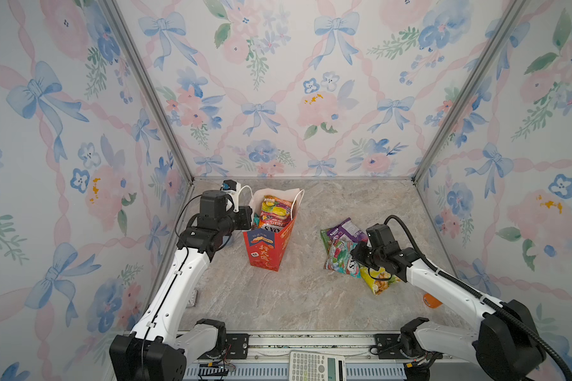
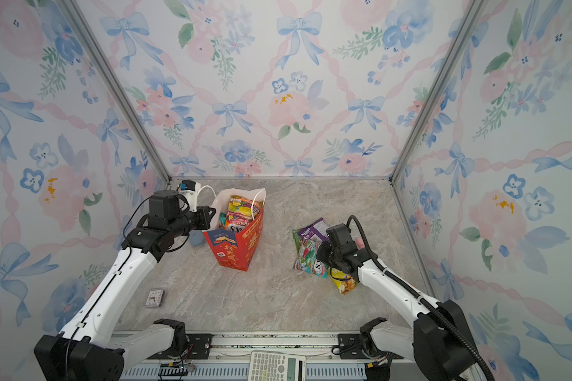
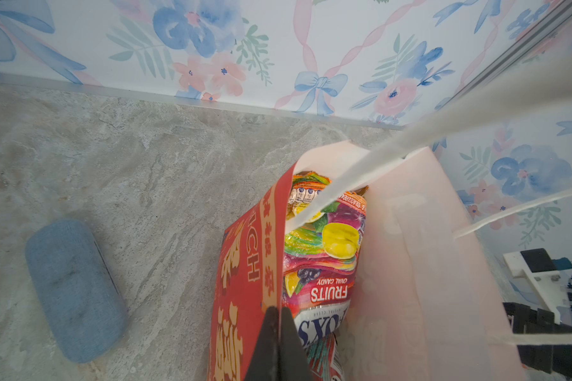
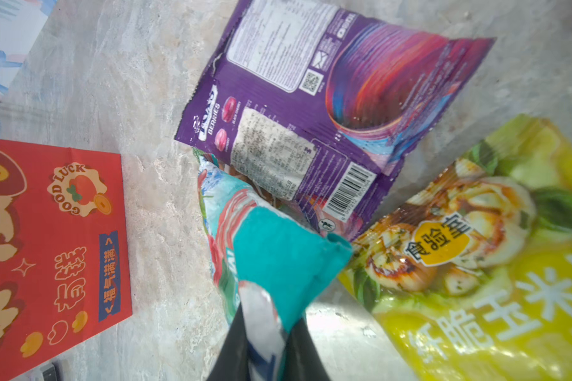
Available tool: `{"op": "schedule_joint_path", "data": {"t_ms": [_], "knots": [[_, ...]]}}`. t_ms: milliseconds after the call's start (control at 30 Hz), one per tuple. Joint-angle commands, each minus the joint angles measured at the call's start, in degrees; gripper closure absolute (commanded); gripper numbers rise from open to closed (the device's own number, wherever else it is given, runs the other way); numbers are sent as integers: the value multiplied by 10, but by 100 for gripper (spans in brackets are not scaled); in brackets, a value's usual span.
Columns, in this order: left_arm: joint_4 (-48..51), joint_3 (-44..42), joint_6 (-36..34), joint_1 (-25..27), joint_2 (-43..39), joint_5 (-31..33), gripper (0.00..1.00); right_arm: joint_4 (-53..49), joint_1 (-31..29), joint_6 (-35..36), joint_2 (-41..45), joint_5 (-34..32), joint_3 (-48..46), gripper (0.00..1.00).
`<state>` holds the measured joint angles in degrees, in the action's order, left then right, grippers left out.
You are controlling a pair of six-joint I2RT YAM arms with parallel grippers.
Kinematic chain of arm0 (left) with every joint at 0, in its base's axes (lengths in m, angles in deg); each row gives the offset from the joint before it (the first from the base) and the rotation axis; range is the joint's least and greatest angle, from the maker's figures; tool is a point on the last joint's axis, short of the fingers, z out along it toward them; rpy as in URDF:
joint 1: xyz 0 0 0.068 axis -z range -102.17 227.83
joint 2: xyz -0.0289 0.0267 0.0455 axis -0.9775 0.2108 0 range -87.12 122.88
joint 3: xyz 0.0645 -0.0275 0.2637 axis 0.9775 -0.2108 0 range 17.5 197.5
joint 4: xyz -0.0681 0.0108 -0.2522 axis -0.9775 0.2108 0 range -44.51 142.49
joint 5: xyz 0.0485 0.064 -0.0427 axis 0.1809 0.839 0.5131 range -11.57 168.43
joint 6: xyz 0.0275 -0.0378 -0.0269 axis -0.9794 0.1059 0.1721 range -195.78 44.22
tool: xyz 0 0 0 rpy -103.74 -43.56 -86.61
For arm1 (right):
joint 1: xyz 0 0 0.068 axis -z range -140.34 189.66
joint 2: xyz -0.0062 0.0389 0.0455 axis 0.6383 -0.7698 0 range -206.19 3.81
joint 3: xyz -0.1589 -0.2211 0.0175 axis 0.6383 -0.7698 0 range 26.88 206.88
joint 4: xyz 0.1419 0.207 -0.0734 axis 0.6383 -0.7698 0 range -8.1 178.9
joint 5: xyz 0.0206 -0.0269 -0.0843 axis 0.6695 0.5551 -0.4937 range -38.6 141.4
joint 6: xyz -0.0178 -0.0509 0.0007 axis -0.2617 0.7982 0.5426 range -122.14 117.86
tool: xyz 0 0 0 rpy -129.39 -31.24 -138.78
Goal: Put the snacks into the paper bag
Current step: 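Lift the teal packet with the right gripper and carry it over the bag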
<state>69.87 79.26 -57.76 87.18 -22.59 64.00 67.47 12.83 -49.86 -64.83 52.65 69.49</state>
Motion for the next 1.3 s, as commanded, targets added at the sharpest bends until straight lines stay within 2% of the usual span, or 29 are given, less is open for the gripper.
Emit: {"op": "schedule_joint_path", "data": {"t_ms": [0,133,400,900,1267], "knots": [[-28,6,-5,-3,-18,-11,100,-47,-13,50,12,-12,58,94],[-28,6,-5,-3,-18,-11,100,-85,-20,93,12,-12,122,99],[-28,7,-4,-3,-17,-15,100,-136,-26,164,-16,-15,256,99],[-28,7,-3,-3,-23,-19,100,-115,-32,224,-118,-12,468,100],[-28,5,-2,-3,-22,-22,100,-139,-39,265,-204,-2,615,100]]}}
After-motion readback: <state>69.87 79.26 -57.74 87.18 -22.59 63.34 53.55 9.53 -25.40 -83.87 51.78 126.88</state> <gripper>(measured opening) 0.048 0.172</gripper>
